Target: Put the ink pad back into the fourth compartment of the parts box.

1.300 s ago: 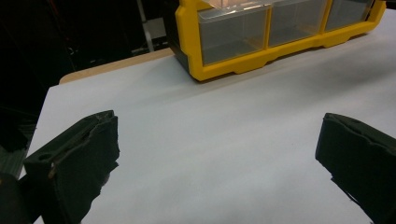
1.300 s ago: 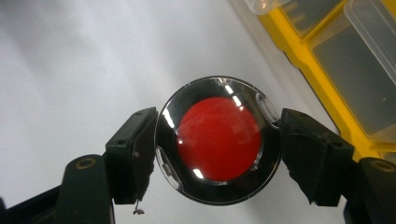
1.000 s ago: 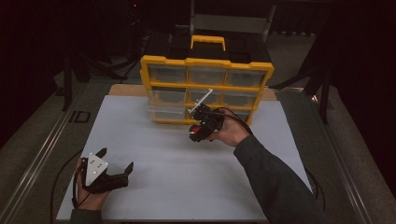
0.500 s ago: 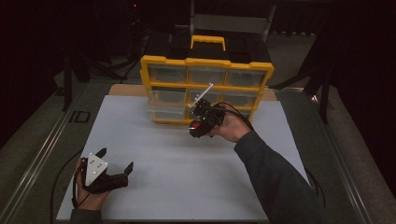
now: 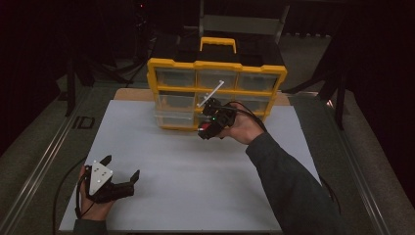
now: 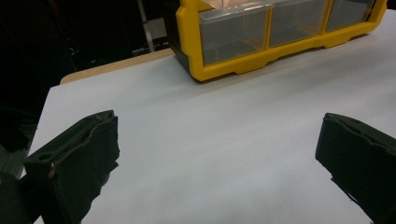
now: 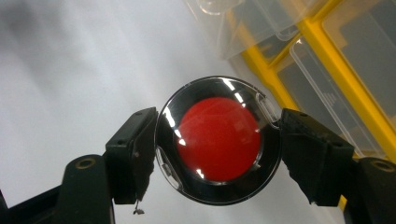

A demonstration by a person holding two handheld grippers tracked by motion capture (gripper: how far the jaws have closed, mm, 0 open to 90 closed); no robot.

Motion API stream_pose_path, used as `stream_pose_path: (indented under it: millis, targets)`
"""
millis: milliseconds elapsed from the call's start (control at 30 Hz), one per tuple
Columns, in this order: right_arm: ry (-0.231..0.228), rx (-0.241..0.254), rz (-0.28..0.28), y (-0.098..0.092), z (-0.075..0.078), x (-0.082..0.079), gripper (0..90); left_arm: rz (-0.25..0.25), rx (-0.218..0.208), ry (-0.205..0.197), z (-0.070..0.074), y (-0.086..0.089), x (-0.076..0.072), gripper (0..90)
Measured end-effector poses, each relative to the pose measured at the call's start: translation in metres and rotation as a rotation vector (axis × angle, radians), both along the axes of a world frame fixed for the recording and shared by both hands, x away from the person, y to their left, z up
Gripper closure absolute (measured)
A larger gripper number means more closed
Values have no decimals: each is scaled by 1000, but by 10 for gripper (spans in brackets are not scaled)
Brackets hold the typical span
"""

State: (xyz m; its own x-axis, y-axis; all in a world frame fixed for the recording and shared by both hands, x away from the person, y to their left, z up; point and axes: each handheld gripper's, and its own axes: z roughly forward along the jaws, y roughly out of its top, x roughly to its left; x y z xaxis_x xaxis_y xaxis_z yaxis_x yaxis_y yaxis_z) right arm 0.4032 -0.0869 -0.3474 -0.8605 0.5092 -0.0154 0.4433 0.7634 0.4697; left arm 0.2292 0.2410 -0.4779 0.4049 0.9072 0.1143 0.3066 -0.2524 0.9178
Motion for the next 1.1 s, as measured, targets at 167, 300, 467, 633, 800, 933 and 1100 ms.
stream_pose_path:
  millis: [167, 300, 467, 633, 800, 933, 1100]
  targets:
    - [-7, 3, 0, 1, 8, 2, 300, 1, -3, -1, 0, 0, 0, 3]
    - [-11, 0, -6, 0, 14, 3, 300, 1, -1, -2, 0, 0, 0, 3]
    - [-17, 6, -10, -3, 21, 5, 299, 1, -2, -2, 0, 0, 0, 3]
    - [-21, 2, -16, -5, 27, 8, 300, 1, -3, -2, 0, 0, 0, 3]
    - [-25, 7, -21, -5, 34, 9, 300, 2, -2, -1, 0, 0, 0, 3]
    - [-31, 10, -27, -5, 38, 11, 299, 1, -1, -1, 0, 0, 0, 3]
    - [-38, 13, -31, -3, 47, 13, 299, 1, -3, -2, 0, 0, 0, 3]
